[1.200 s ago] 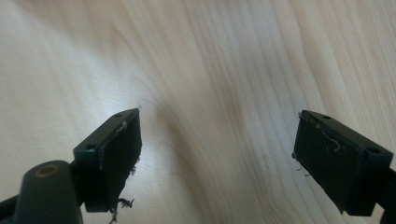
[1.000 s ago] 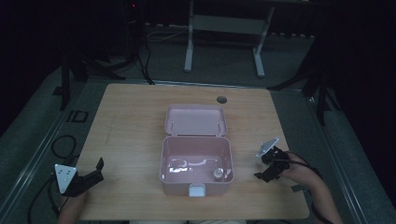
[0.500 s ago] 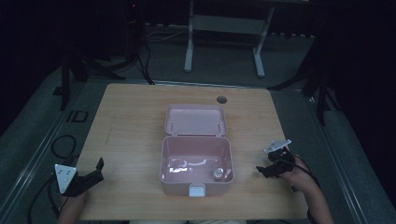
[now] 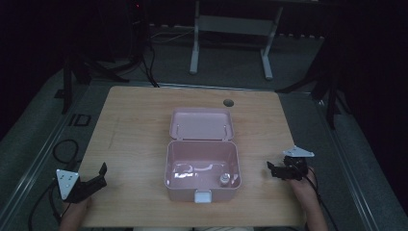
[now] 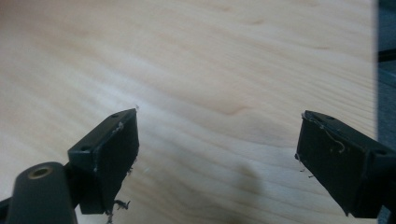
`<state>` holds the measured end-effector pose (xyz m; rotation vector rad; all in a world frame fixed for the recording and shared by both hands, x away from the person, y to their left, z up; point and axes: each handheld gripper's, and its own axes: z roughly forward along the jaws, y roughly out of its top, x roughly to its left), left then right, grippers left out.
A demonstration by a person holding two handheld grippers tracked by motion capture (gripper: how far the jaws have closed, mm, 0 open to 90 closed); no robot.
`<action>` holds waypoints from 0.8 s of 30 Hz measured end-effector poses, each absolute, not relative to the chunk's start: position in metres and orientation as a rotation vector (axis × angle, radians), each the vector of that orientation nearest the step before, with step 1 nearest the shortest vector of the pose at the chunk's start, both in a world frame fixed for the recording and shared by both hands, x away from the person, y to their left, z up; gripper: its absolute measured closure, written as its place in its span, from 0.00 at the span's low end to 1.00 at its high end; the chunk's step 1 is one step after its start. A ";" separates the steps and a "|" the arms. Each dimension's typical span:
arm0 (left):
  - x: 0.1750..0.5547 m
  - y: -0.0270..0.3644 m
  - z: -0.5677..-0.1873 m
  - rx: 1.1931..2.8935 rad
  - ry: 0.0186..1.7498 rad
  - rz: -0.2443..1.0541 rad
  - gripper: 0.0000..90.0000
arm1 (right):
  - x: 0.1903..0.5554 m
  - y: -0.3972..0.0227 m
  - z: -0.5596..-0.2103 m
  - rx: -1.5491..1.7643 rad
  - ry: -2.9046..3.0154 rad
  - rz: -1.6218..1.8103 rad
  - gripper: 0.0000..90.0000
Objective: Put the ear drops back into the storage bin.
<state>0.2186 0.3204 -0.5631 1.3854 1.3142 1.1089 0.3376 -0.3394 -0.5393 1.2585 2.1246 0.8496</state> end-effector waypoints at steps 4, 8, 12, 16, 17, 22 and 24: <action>0.219 0.320 -0.563 1.386 1.314 1.108 0.01 | 0.334 -0.343 -0.543 1.317 2.005 0.873 0.14; 0.219 0.320 -0.563 1.385 1.315 1.109 0.01 | 0.332 -0.344 -0.547 1.405 1.856 0.875 0.14; 0.219 0.320 -0.563 1.386 1.315 1.108 0.01 | 0.328 -0.342 -0.548 1.436 1.724 0.898 0.14; 0.219 0.321 -0.563 1.386 1.314 1.104 0.01 | 0.325 -0.340 -0.547 1.426 1.647 0.960 0.14; 0.219 0.321 -0.563 1.387 1.314 1.104 0.01 | 0.324 -0.340 -0.546 1.416 1.640 0.965 0.14; 0.219 0.321 -0.563 1.388 1.312 1.101 0.01 | 0.315 -0.339 -0.545 1.338 1.582 1.047 0.14; 0.219 0.321 -0.563 1.388 1.313 1.100 0.01 | 0.314 -0.339 -0.545 1.319 1.578 1.079 0.14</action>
